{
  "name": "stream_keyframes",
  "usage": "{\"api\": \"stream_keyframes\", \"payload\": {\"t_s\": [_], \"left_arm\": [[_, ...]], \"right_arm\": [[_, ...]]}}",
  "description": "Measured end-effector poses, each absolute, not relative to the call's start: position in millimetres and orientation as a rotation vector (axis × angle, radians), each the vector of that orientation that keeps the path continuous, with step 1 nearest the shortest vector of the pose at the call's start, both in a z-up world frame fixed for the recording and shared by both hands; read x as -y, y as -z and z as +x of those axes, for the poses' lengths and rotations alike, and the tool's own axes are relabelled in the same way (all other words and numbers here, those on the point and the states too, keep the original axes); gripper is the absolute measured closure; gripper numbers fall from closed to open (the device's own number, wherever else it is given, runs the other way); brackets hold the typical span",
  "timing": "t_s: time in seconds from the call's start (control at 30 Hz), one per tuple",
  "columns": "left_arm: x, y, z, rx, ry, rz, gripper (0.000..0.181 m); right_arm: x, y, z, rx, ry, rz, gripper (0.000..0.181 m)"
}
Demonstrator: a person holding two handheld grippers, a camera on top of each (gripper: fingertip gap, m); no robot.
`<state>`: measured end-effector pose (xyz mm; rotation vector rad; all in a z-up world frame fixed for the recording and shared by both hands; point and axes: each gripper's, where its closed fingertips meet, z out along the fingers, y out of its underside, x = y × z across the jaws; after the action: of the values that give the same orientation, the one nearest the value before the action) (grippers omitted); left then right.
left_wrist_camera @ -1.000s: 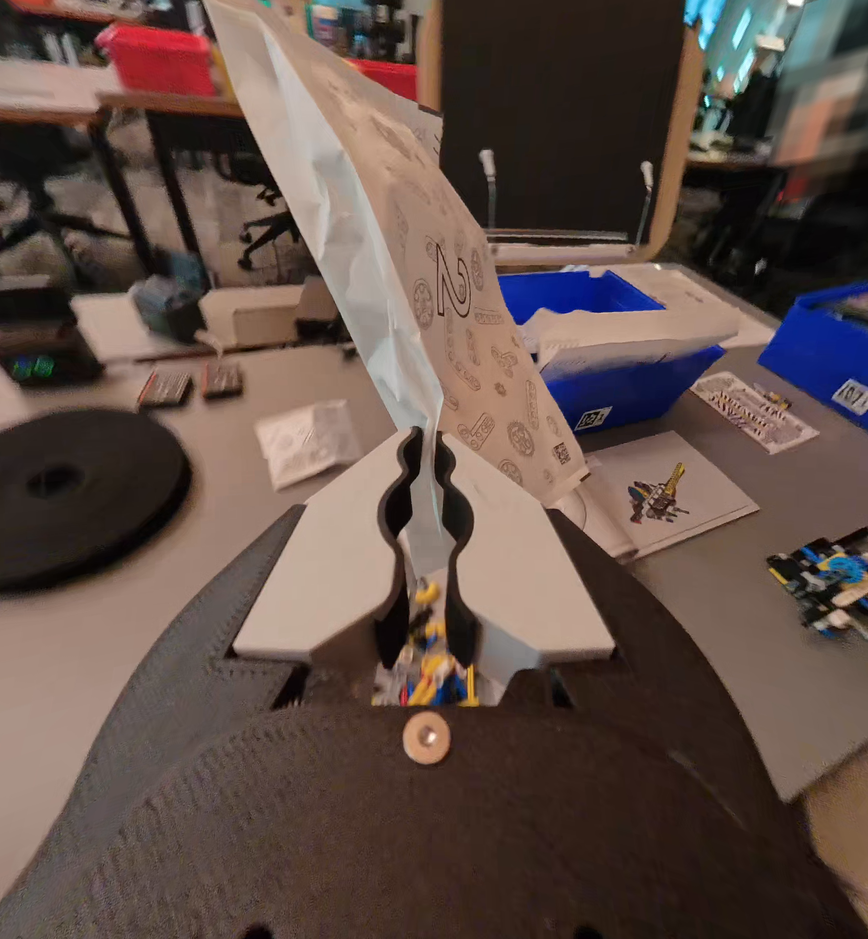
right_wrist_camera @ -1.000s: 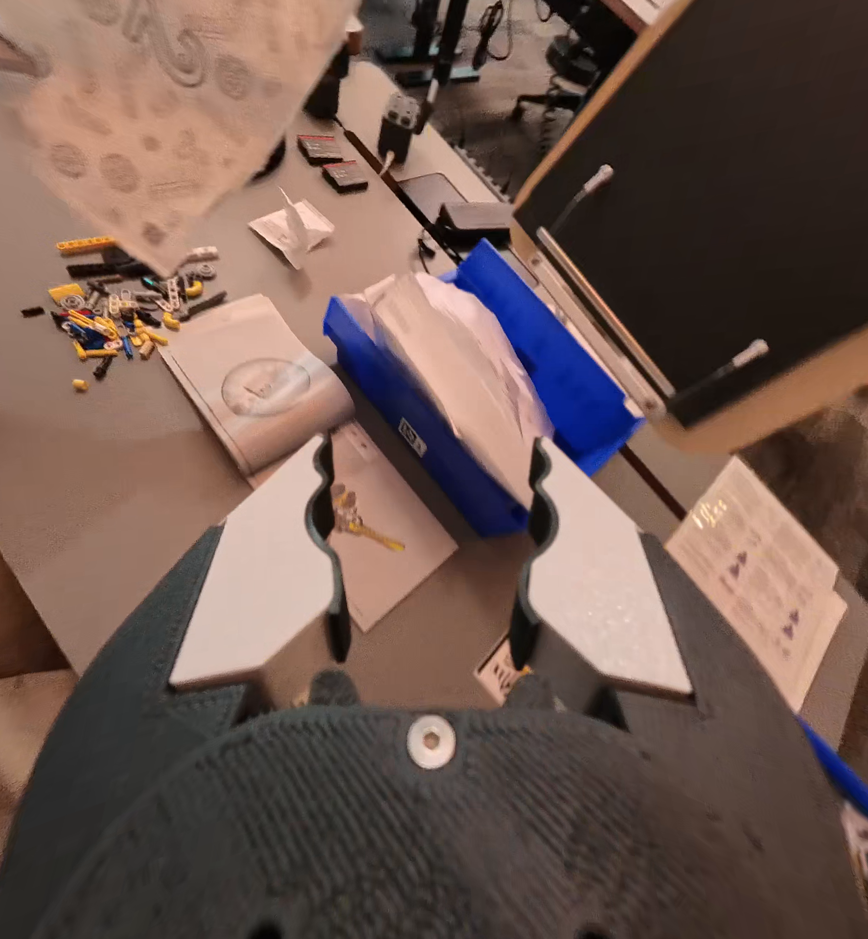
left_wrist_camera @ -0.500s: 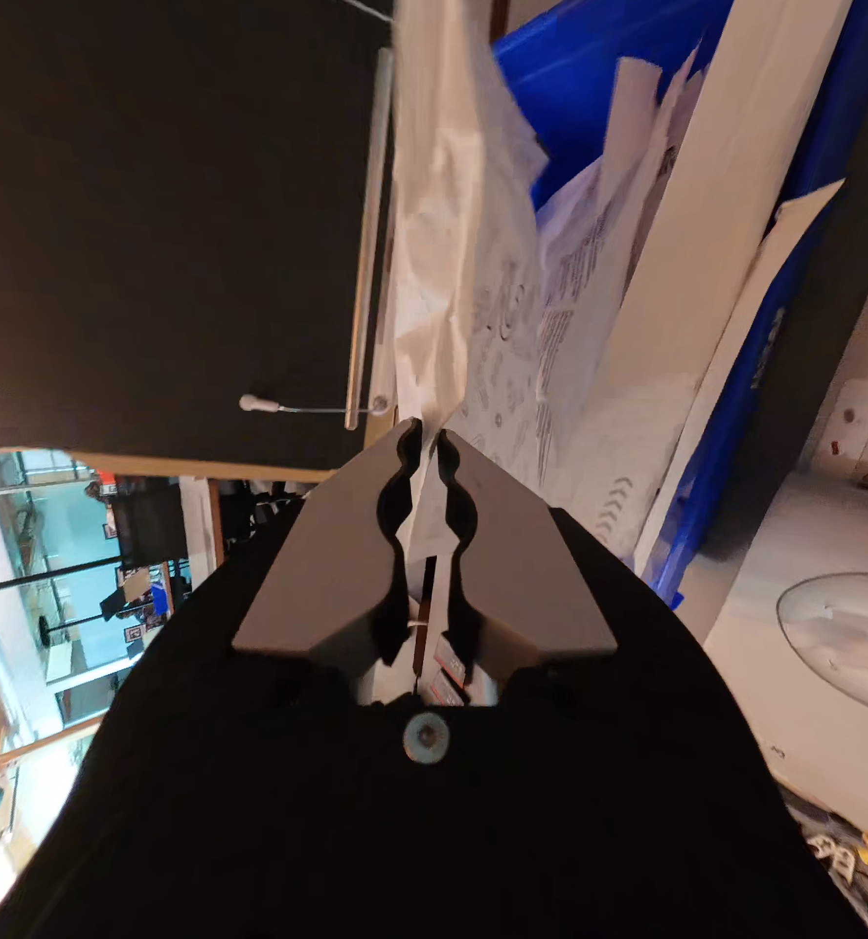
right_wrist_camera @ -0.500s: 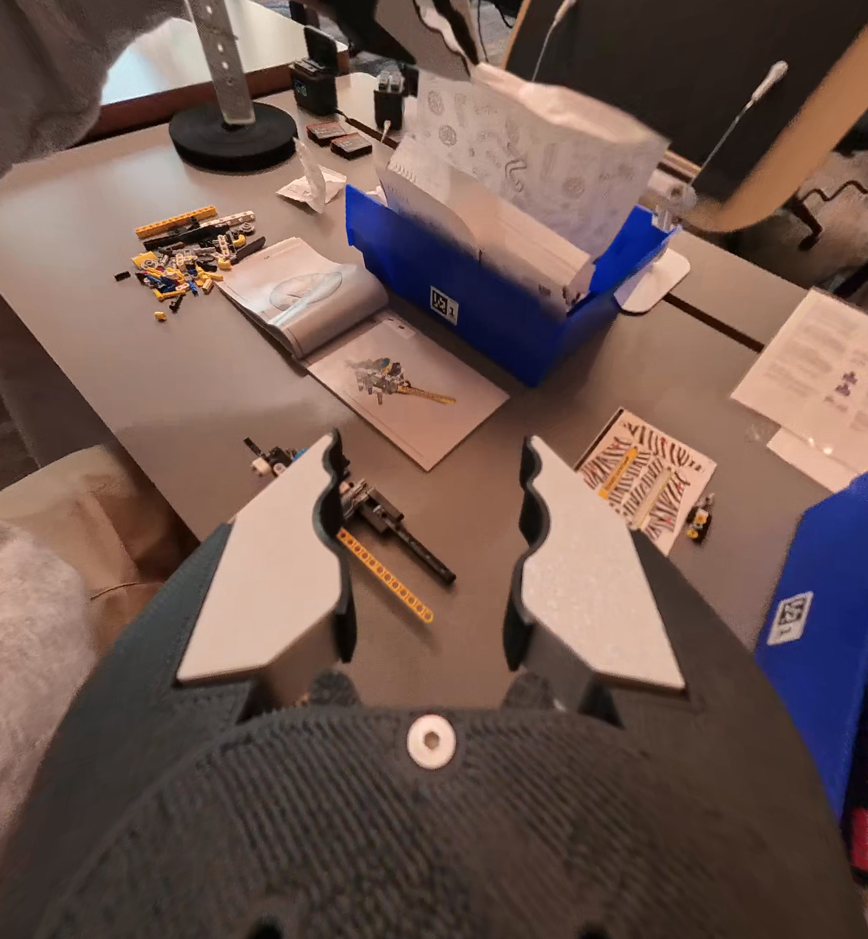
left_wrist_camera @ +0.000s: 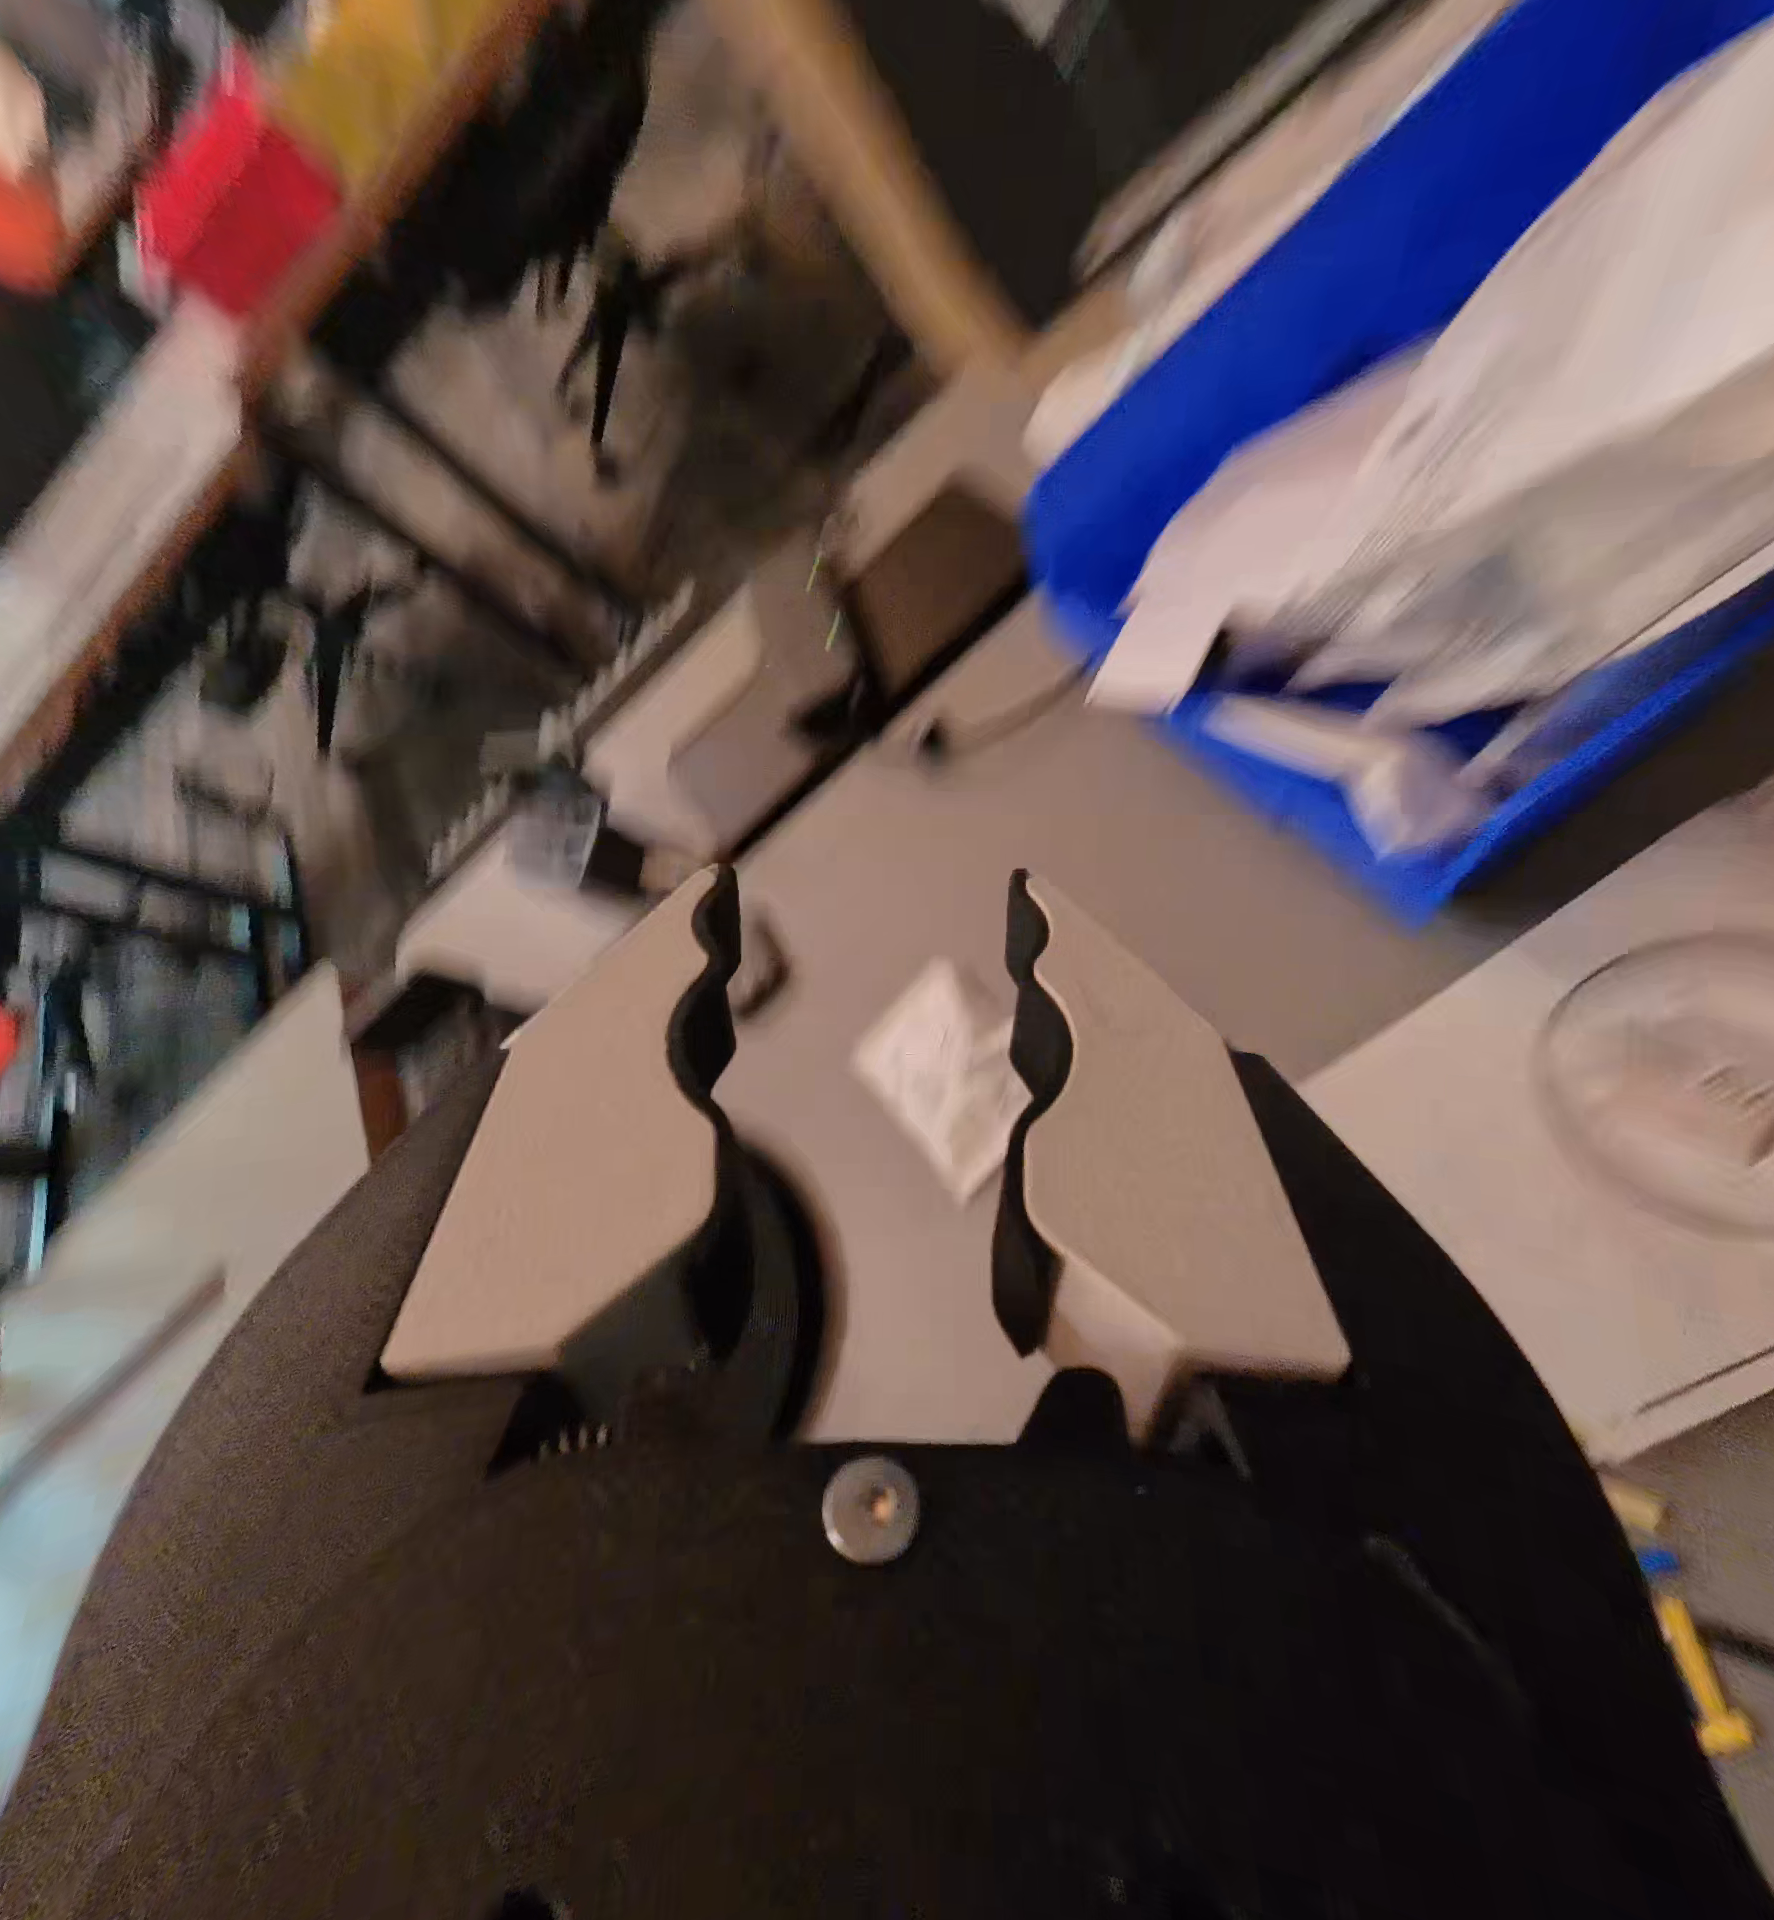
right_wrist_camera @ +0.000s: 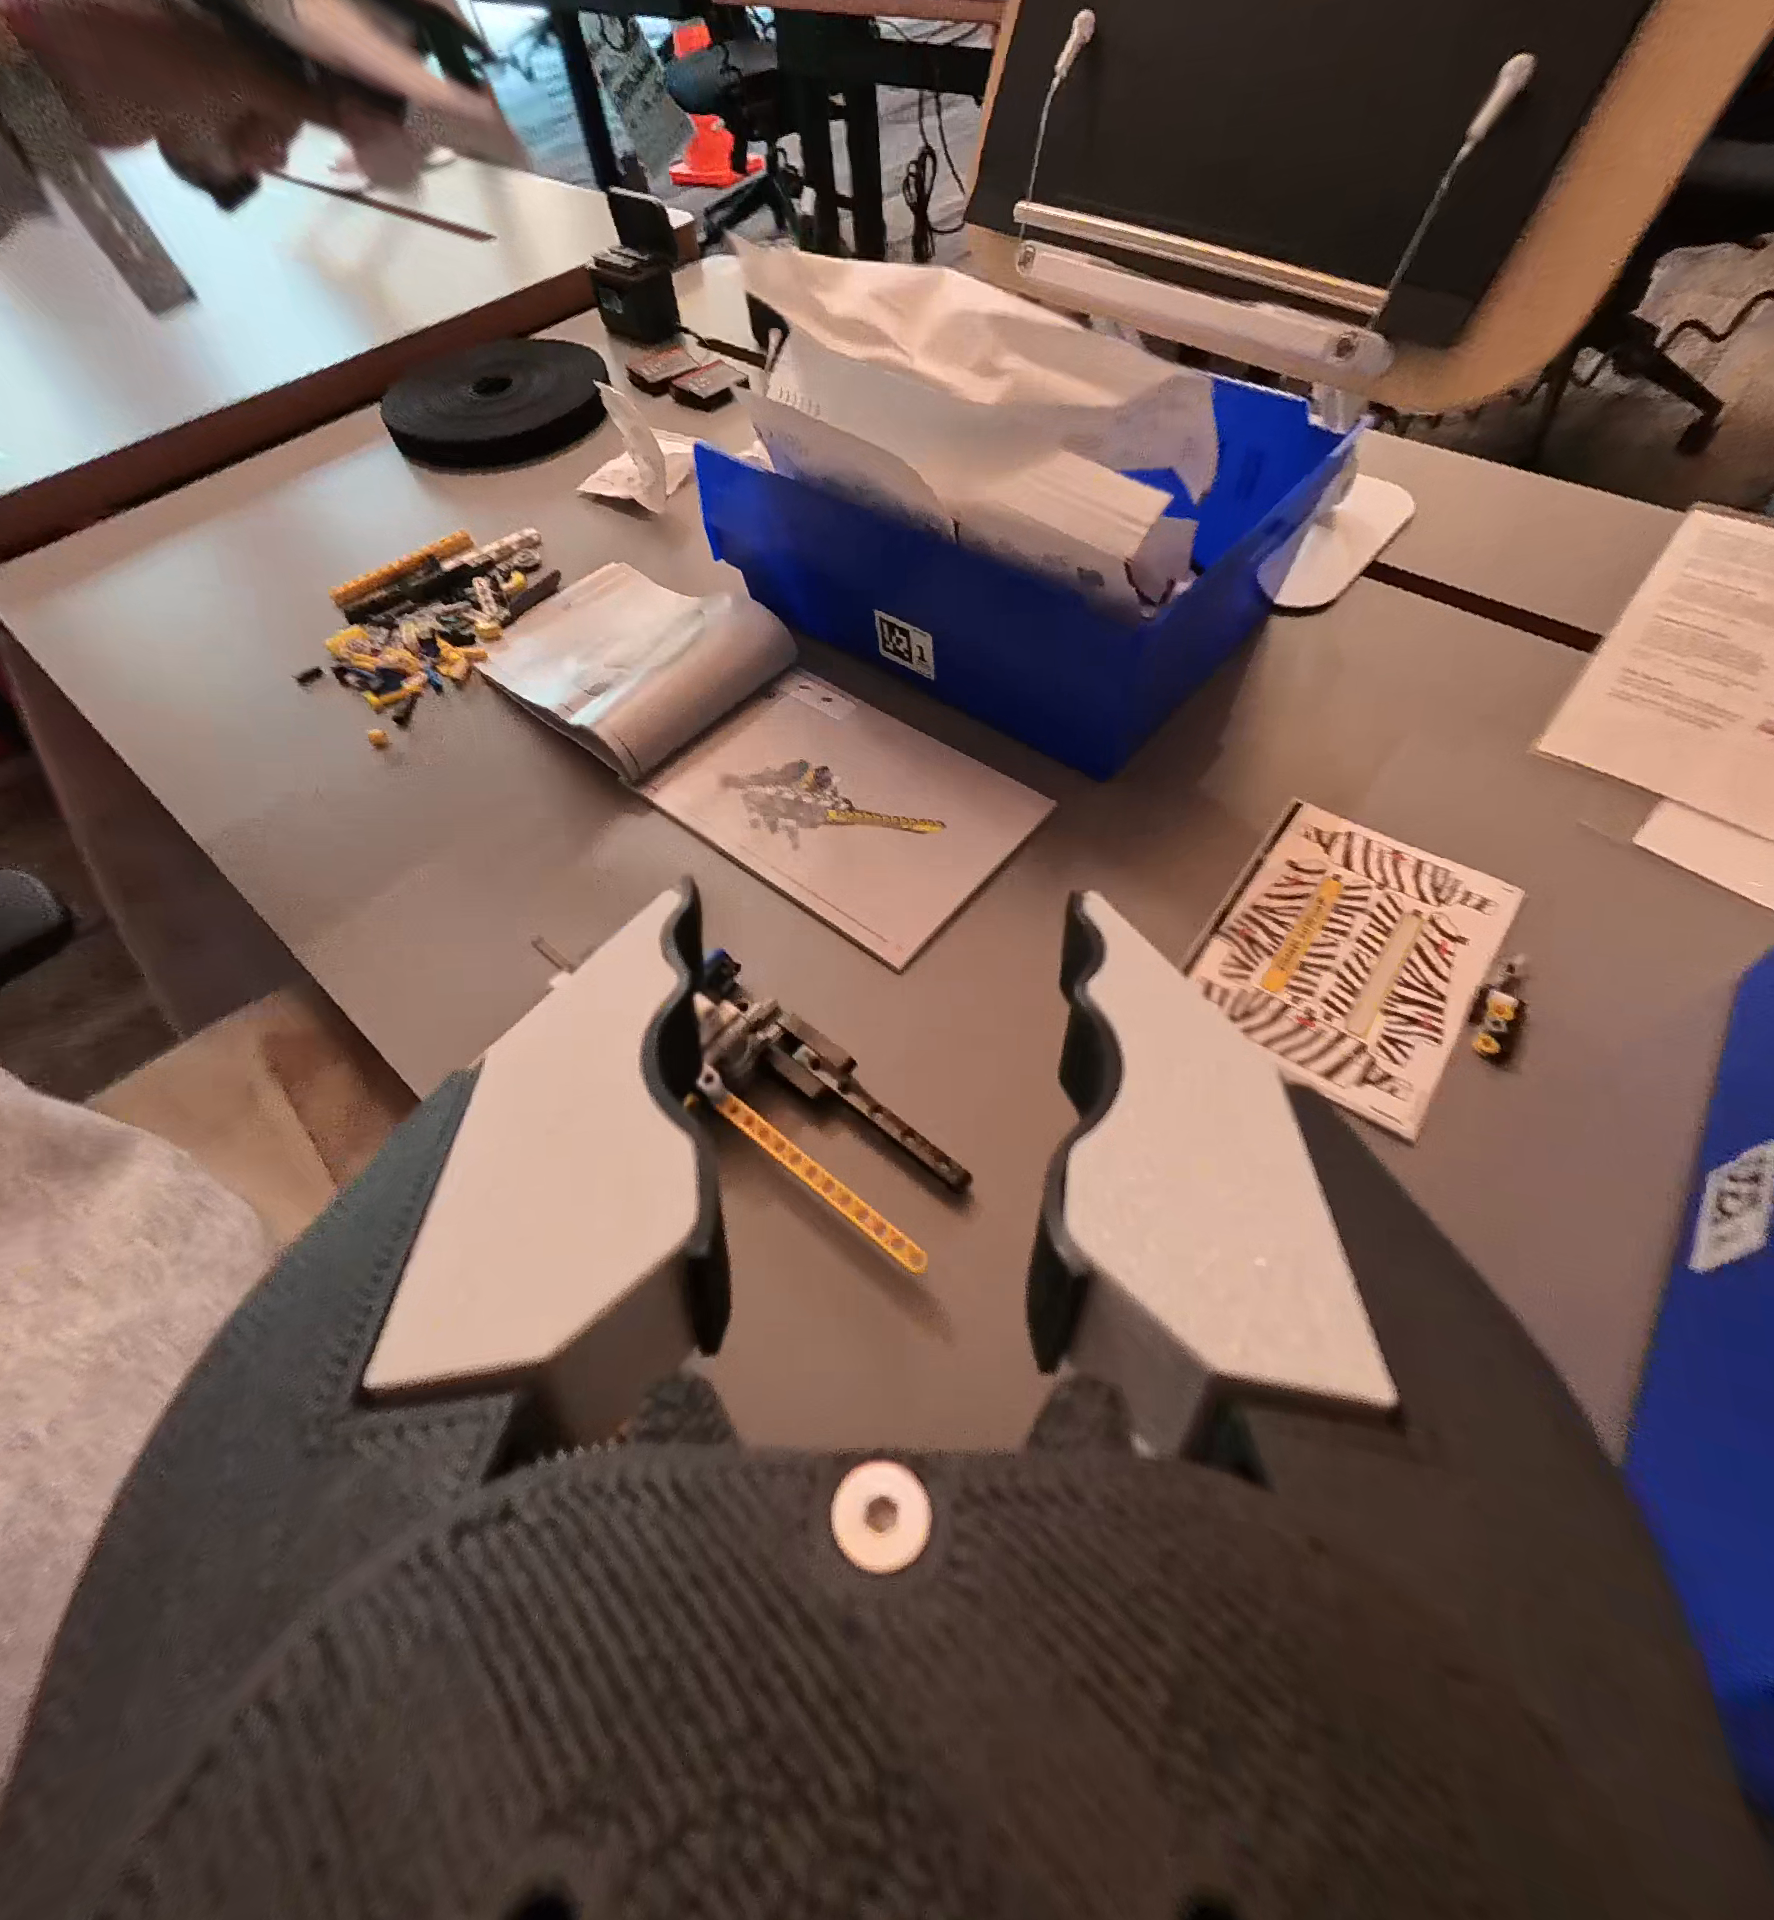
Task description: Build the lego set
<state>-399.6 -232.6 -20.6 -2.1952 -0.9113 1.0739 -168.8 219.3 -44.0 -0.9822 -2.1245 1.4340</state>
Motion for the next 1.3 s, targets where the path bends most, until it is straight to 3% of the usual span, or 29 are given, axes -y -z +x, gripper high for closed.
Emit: {"api": "stream_keyframes", "payload": {"t_s": [0.1, 0.3, 0.47, 0.5, 0.53, 0.57, 0.6, 0.8, 0.93, 1.03, 1.23, 1.27, 1.3], "left_arm": [[284.2, 85.8, -381.9, 1.175, -0.847, -2.205, 0.123], [274.9, 172.4, -383.9, 1.295, -0.591, -2.165, 0.097], [276.1, 218.9, -422.9, 1.382, -0.739, -2.362, 0.068], [273.9, 220.8, -428.4, 1.357, -0.766, -2.389, 0.085], [270.8, 218.7, -431.9, 1.343, -0.775, -2.395, 0.145], [268.2, 217.8, -431.3, 1.314, -0.751, -2.443, 0.176], [266.9, 212.2, -431.9, 1.290, -0.756, -2.467, 0.181], [205.2, 78.2, -434.5, 1.029, -0.880, -2.180, 0.181], [120.3, 5.0, -428.0, 0.823, -0.738, -2.064, 0.181], [52.9, 10.0, -429.5, 0.758, -0.489, -2.073, 0.181], [-22.9, 43.5, -471.1, 0.738, -0.390, -2.166, 0.181], [-29.2, 47.7, -475.5, 0.754, -0.362, -2.182, 0.176], [-34.4, 52.0, -477.1, 0.771, -0.319, -2.196, 0.160]], "right_arm": [[-199.5, 41.7, -174.6, 2.149, -1.519, -0.982, 0.113], [-171.6, 36.2, -180.6, 2.216, -1.500, -0.927, 0.113], [-161.1, 28.8, -180.8, 2.230, -1.471, -0.898, 0.113], [-161.6, 29.0, -180.6, 2.230, -1.456, -0.897, 0.113], [-163.4, 29.6, -180.4, 2.228, -1.437, -0.897, 0.112], [-166.2, 30.1, -180.2, 2.223, -1.419, -0.898, 0.113], [-169.8, 30.8, -179.9, 2.215, -1.403, -0.902, 0.113], [-187.2, 39.0, -183.3, 2.175, -1.442, -0.975, 0.114], [-180.5, 36.2, -180.8, 2.160, -1.600, -1.004, 0.114], [-179.0, 32.6, -173.9, 2.142, -1.658, -0.993, 0.115], [-198.3, 39.6, -155.1, 2.120, -1.610, -1.021, 0.116], [-203.5, 43.4, -153.5, 2.116, -1.598, -1.042, 0.116], [-208.1, 47.2, -152.2, 2.114, -1.596, -1.064, 0.116]]}}
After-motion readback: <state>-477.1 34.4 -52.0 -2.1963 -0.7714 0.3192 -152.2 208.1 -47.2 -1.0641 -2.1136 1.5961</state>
